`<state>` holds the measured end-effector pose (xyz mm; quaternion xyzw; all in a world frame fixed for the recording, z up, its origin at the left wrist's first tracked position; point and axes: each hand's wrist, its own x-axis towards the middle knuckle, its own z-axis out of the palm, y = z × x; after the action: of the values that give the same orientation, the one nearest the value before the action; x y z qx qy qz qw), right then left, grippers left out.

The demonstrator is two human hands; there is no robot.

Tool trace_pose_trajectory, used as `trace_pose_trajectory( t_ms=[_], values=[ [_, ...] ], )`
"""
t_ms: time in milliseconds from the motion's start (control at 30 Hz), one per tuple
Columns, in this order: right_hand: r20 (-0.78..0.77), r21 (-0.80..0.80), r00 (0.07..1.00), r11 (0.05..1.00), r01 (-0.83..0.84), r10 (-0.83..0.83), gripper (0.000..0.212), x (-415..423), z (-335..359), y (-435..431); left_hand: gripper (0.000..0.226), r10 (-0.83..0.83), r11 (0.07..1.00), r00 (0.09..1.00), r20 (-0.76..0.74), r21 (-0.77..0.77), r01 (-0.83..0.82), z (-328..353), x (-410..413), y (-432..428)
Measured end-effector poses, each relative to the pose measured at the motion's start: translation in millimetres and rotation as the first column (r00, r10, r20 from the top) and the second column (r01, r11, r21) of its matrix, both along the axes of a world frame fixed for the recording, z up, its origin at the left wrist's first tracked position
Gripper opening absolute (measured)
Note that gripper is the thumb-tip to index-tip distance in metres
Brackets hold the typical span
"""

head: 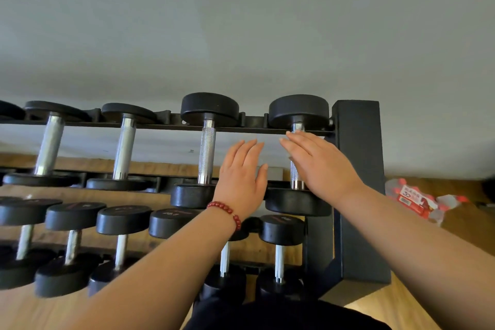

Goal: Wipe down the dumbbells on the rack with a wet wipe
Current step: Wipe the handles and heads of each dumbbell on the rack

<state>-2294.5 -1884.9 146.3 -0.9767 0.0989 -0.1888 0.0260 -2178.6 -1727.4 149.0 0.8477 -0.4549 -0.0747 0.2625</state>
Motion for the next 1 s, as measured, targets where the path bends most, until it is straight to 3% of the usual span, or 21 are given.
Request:
trace_pose_trajectory(
  t_ms=[133, 267, 400, 500, 667, 767, 867, 1000],
  values=[
    [-0.007, 0.02, 0.999, 0.999, -0.039, 0.04, 0.059, 1.0, -9.0, -13.2, 0.046, 0.053, 0.998, 0.994, -0.101, -0.01, -0.054, -3.7, -8.9, -10.7],
    [-0.05, 0.056, 0.994, 0.994, -0.093, 0.095, 0.066, 6.3, -19.3, -32.8, 0.042, 0.153, 0.983, 0.88, -0.45, -0.019, -0.18, 0.7, -25.0, -32.2],
    [-0.034, 0.142, 0.994, 0.985, -0.099, 0.105, 0.061, 9.6, -28.1, -47.4, 0.041, 0.144, 0.986, 0.847, -0.511, 0.005, -0.165, -8.4, -34.6, -47.9],
    [-0.015, 0.217, 0.991, 0.968, -0.129, 0.135, 0.051, 0.3, -37.1, -46.2, 0.039, 0.203, 0.969, 0.744, -0.637, 0.02, -0.248, -16.4, -37.0, -49.7],
    [-0.044, 0.189, 0.944, 0.93, -0.314, 0.327, 0.05, -9.6, -42.6, -57.6, 0.036, 0.198, 0.967, 0.762, -0.616, -0.007, -0.256, -19.5, -38.1, -50.6],
    [-0.023, 0.125, 0.952, 0.946, -0.299, 0.304, 0.069, 9.7, -33.4, -67.4, 0.035, 0.22, 0.958, 0.748, -0.627, -0.006, -0.286, -21.5, -36.7, -51.0],
    [0.013, 0.221, 0.968, 0.944, -0.247, 0.25, 0.066, 7.3, -35.3, -59.0, 0.034, 0.245, 0.95, 0.736, -0.632, 0.005, -0.312, -23.1, -36.7, -50.9],
    [-0.039, 0.193, 0.909, 0.895, -0.402, 0.416, 0.067, -12.2, -42.5, -62.2, 0.032, 0.284, 0.929, 0.703, -0.652, 0.004, -0.371, -26.2, -42.9, -46.5]
  ],
)
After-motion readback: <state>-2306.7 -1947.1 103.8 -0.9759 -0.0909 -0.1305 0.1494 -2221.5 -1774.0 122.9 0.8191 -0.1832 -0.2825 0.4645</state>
